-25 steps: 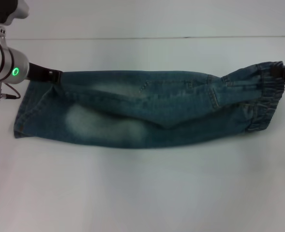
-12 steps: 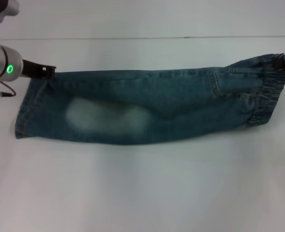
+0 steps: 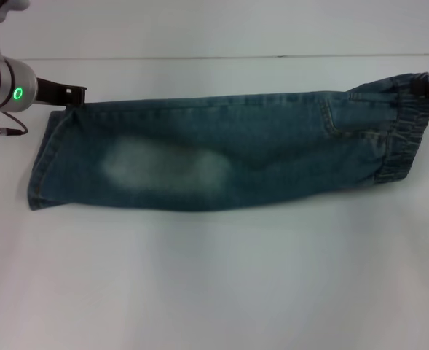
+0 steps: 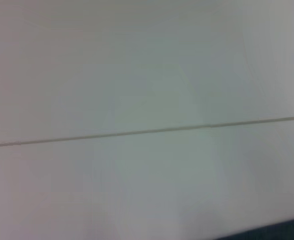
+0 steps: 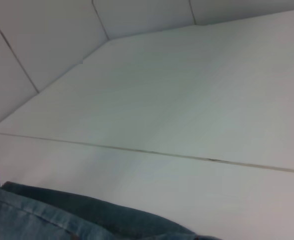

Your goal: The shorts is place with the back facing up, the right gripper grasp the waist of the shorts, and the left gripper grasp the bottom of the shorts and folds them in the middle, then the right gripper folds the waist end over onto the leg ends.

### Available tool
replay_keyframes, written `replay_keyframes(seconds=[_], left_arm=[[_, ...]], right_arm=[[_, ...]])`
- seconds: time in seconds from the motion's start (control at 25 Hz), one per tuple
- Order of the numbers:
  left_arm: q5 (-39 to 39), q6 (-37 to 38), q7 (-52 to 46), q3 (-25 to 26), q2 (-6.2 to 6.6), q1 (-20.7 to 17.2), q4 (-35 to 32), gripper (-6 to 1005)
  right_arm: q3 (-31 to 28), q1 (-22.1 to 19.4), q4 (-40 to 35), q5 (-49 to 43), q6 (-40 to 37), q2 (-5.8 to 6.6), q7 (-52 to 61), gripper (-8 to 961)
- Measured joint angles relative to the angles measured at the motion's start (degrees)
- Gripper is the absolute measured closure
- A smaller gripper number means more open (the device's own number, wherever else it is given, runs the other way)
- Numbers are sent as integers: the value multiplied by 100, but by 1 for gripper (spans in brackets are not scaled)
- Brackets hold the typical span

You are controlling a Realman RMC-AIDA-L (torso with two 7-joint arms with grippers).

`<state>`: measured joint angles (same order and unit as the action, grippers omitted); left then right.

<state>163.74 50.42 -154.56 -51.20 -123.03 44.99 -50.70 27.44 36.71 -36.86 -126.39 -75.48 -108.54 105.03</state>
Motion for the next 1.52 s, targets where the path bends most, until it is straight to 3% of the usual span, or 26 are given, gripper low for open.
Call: replay_keyframes(seconds=[1.08,1.36,1.52], left_arm=[[0,-88,-43,-7,-61,-3,50,951],[-3,-104,-47,-243,-92,1,52,950],[-7,-104,-98,-362,-107,2,105,931]], right_arm=[[242,161,47,0,582,-46,42,754],[410,138,4,1,1035,-88,58,750],[440,108,-3,1,1381,-129,62,558]])
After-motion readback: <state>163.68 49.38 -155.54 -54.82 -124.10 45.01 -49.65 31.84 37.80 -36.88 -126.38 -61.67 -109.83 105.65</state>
